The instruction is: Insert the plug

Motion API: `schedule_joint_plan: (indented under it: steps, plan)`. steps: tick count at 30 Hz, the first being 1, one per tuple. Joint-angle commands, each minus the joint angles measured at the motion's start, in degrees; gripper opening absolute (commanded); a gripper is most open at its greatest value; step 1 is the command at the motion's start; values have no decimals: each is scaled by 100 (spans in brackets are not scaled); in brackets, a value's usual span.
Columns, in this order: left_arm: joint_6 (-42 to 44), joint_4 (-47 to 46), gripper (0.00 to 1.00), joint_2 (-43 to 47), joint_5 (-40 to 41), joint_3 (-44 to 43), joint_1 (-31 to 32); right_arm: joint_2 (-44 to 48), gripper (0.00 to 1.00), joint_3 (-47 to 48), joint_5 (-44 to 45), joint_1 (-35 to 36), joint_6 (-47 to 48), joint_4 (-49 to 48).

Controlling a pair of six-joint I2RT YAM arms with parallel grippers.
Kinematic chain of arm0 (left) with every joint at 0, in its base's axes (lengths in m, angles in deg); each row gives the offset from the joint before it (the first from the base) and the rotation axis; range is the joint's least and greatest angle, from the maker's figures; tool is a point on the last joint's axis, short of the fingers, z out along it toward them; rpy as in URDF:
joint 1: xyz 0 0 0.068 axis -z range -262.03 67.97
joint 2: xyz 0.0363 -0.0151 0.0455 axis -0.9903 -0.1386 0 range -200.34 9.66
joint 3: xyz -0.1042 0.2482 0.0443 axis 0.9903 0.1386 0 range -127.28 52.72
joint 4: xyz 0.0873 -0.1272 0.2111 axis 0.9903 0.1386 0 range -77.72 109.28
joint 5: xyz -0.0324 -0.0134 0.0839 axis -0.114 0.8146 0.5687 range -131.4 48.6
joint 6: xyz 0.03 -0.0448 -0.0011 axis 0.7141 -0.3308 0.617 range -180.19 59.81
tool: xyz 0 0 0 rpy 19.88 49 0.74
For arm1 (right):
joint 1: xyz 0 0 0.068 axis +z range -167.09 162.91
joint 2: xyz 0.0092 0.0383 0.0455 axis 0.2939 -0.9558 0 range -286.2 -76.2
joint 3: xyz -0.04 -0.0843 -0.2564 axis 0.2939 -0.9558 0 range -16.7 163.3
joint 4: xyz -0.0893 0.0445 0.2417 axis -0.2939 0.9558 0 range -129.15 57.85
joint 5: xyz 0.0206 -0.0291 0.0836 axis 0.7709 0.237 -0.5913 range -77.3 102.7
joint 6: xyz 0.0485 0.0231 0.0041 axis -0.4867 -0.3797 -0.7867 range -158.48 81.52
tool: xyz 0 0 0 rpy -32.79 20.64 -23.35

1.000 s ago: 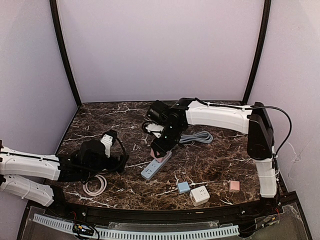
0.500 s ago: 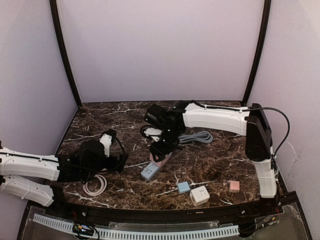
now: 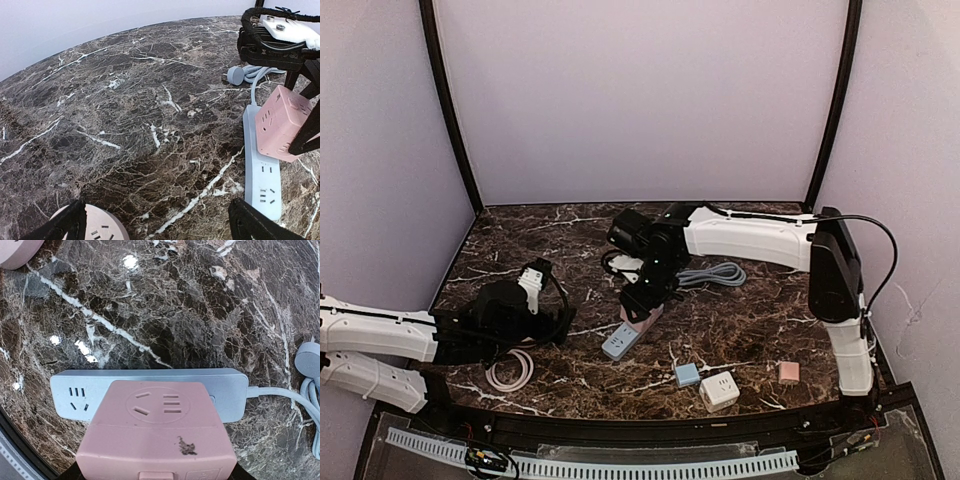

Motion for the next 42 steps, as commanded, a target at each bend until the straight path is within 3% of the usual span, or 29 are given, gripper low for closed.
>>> schedule_joint_plan:
  steps: [1, 42]
  plan:
    - [2, 73, 99, 91, -10, 122, -30, -140, 0, 116, -63, 44, -19, -45]
    - [28, 123, 99, 152, 8, 137, -35, -1232, 0, 702, 308, 40, -154, 625]
